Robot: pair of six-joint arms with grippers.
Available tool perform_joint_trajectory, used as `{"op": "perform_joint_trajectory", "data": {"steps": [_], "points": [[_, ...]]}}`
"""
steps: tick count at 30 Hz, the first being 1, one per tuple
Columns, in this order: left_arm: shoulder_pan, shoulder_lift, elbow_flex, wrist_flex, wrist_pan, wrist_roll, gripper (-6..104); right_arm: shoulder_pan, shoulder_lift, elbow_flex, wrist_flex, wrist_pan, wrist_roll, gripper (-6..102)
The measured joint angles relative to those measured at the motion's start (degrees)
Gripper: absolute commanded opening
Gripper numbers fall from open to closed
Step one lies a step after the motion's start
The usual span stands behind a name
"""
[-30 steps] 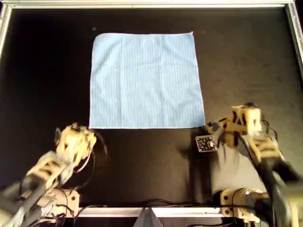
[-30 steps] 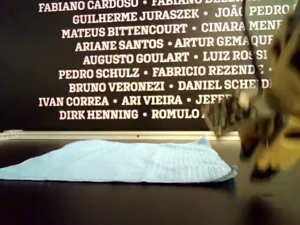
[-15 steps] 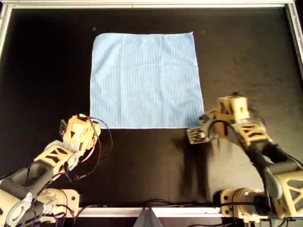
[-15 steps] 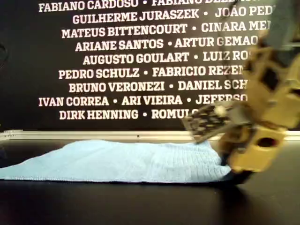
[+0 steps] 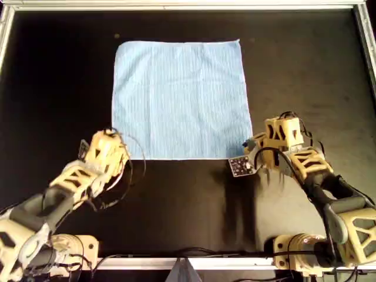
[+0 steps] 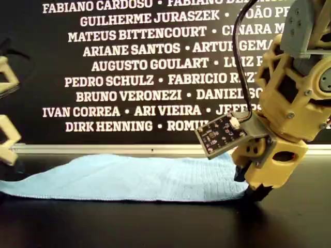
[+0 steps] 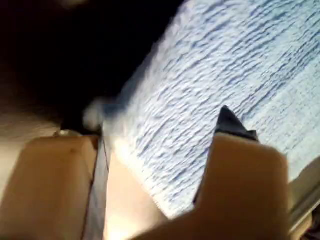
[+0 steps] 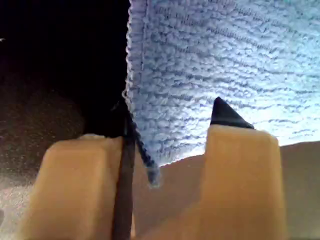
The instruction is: Fold a cloth
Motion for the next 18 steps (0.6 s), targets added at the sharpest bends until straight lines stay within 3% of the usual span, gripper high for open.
{"op": "perform_joint_trajectory", "data": {"steps": [12, 15, 18], "points": [[0.00, -1.14, -1.14, 0.62, 0.00, 0.53, 72, 0.00, 0.00, 0.00, 0.00, 0.00, 0.00, 61], [0.00, -1.05, -1.14, 0.62, 0.00, 0.53, 65, 0.00, 0.00, 0.00, 0.00, 0.00, 0.00, 61], [0.00, -0.97, -1.14, 0.62, 0.00, 0.53, 50, 0.00, 0.00, 0.00, 0.00, 0.00, 0.00, 54]]}}
